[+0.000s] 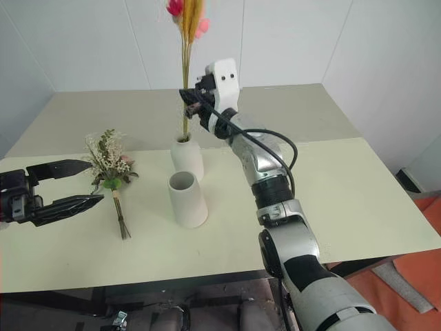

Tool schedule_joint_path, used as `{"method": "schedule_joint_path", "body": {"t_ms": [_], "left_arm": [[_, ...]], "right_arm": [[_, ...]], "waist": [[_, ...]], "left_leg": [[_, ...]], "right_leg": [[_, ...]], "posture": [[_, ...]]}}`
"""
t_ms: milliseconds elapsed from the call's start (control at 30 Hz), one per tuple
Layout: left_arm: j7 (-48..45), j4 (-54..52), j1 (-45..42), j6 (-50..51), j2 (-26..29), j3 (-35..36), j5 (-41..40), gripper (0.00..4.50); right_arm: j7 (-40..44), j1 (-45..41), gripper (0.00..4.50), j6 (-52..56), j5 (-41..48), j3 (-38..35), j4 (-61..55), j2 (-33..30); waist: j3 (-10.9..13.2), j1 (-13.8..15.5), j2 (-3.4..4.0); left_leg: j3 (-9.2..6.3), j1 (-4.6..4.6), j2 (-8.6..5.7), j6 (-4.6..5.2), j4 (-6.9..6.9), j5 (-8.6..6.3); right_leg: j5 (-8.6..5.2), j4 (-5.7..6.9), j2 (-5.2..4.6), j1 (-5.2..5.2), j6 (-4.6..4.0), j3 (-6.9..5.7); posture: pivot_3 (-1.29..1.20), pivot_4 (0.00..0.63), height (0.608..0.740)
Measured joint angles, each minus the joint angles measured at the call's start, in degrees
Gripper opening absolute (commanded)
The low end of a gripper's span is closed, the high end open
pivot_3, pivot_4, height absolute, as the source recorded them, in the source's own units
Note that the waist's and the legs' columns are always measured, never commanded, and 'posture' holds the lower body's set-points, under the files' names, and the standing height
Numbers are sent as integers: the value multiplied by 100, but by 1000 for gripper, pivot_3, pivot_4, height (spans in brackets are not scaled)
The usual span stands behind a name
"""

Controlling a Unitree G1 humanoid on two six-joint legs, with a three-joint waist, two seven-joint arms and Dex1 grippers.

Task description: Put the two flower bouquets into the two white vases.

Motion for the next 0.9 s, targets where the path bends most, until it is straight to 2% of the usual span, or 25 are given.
{"method": "schedule_joint_path", "body": {"t_ms": [267, 433, 567, 667, 767, 900], "left_arm": [[180, -28, 50, -3, -54, 0, 45, 4500], [813, -84, 198, 179, -100, -40, 353, 4500], [1674, -55, -44, 978, 40, -466, 412, 4500], [2331, 45, -697, 1878, 278, -834, 147, 4500], [3072, 342, -1772, 3082, 396, -1419, -21, 4500], [3863, 814, -2782, 4321, 70, -2209, -4, 4500]], "right_arm": [[354, 527, 4477, -157, -298, 339, -528, -172], [925, 771, 4477, 133, -328, 624, -1108, -667], [1356, 876, 4477, 910, -95, 630, -1616, -1112], [1923, 902, 4477, 1330, 271, 585, -2133, -1656], [2530, 890, 4477, 1452, 578, 429, -2399, -2206], [3350, 956, 4477, 1285, 665, 405, -2349, -2776]], "waist": [[0, 3, 0], [0, 9, 0], [0, 58, -2], [3, 139, -5], [2, 195, -6], [1, 205, -9]], "left_leg": [[0, 0, 0, 0, 0, 0], [0, 1, 0, 0, 0, 0], [-1, 0, -1, 0, 3, 0], [-1, -1, -1, 0, 4, 0], [-2, 1, -3, 0, 6, 0], [-2, 8, -6, 0, 8, 0]], "right_leg": [[0, 0, 0, -1, 1, 0], [-2, 1, 0, 1, 4, 1], [-11, 3, 0, 1, 22, 1], [-20, 2, 1, 1, 38, 0], [-21, 0, 2, 6, 44, -1], [-20, 1, 2, 13, 47, 0]], "posture": [[0, 150, 740], [0, 150, 740], [0, 150, 740], [0, 150, 740], [0, 150, 740], [0, 150, 740]]}}
